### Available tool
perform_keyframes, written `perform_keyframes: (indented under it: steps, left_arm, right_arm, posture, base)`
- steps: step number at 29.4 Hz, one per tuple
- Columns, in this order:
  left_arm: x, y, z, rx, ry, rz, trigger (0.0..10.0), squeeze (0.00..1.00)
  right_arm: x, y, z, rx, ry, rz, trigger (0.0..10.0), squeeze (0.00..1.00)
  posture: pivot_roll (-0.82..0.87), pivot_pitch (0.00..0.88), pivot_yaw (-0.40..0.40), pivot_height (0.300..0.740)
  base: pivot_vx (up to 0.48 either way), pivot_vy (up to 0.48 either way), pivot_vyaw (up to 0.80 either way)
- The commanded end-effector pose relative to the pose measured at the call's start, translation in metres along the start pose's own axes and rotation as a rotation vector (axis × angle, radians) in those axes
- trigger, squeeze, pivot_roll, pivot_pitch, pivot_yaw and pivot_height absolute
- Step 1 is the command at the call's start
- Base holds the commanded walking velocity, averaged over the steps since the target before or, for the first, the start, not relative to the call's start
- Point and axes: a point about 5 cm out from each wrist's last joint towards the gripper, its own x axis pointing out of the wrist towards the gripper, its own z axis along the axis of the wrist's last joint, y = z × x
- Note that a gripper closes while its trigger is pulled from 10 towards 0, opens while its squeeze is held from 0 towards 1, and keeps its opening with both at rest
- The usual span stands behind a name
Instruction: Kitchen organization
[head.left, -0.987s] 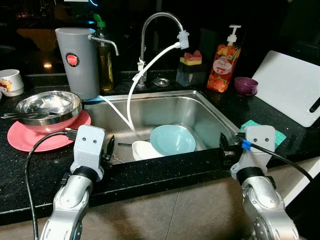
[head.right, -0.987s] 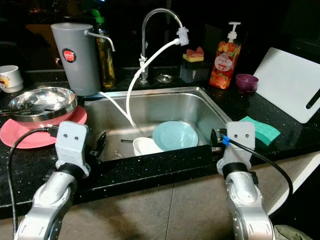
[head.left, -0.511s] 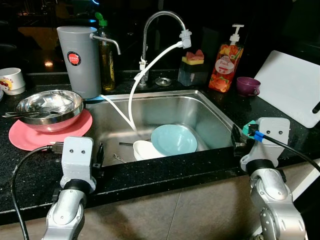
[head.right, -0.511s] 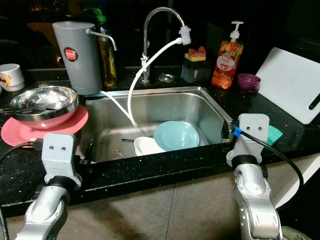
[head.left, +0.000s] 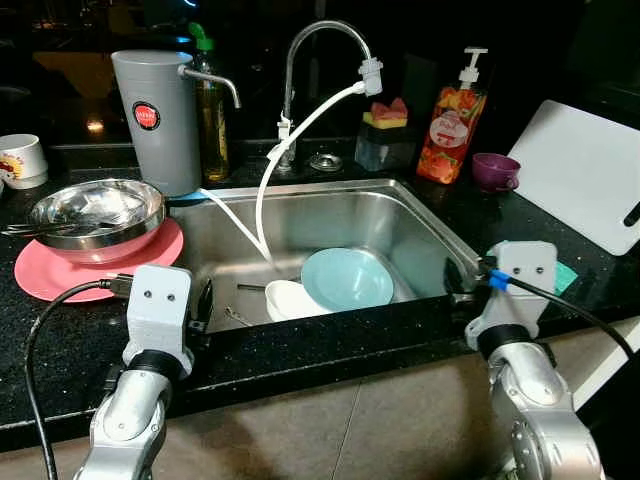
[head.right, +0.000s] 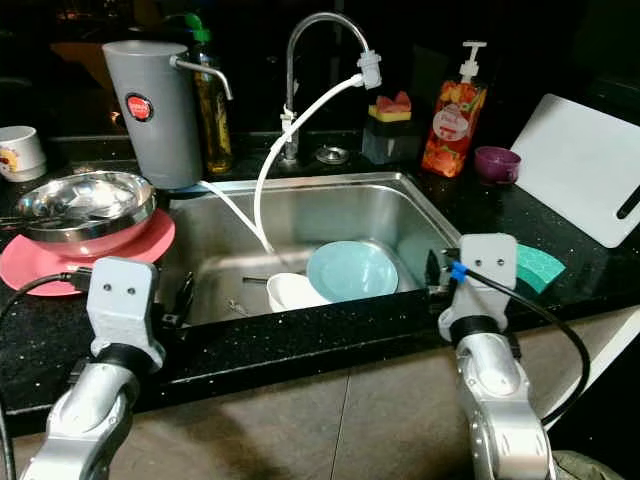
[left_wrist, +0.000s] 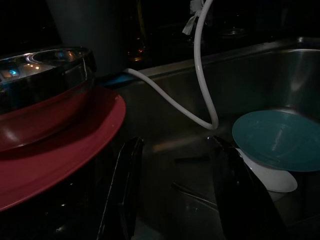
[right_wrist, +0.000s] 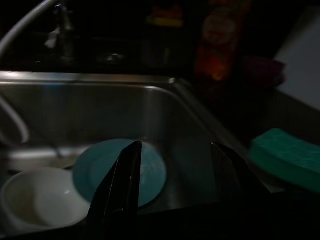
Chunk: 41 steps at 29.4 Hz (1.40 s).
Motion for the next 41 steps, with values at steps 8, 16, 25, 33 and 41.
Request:
perform_keyframes:
  steps: [8, 16, 25, 33, 41]
  left_arm:
    - [-0.008, -0.005, -0.01, -0.036, 0.056, -0.001, 10.0, 0.0]
    - [-0.011, -0.004, -0.019, -0.054, 0.097, 0.01, 10.0, 0.0]
    - [-0.007, -0.002, -0.017, -0.036, 0.076, 0.023, 10.0, 0.0]
    - [-0.006, -0.001, -0.016, -0.032, 0.07, 0.023, 10.0, 0.0]
    - [-0.004, -0.001, -0.016, -0.028, 0.068, 0.018, 10.0, 0.0]
  right_arm:
    - [-0.001, 0.012, -0.017, 0.058, 0.088, 0.061, 10.0, 0.0]
    - [0.001, 0.011, -0.031, 0.104, 0.163, 0.064, 10.0, 0.0]
    - [0.003, 0.014, -0.038, 0.2, 0.223, 0.082, 10.0, 0.0]
    - [0.001, 0.025, -0.05, 0.188, 0.275, 0.145, 10.0, 0.0]
    - [0.001, 0.022, -0.05, 0.209, 0.245, 0.11, 10.0, 0.0]
  posture:
    - [0.1, 0.111, -0.081, 0.74]
    - [0.1, 0.105, -0.085, 0.74]
    - [0.1, 0.096, -0.084, 0.74]
    - [0.11, 0.091, -0.084, 0.74]
    - [0.1, 0.089, -0.08, 0.74]
  base:
    - [0.0, 0.0, 0.0]
    - [0.0, 0.0, 0.0]
    - [0.0, 0.0, 0.0]
    - [0.0, 0.0, 0.0]
    - [0.0, 0.0, 0.0]
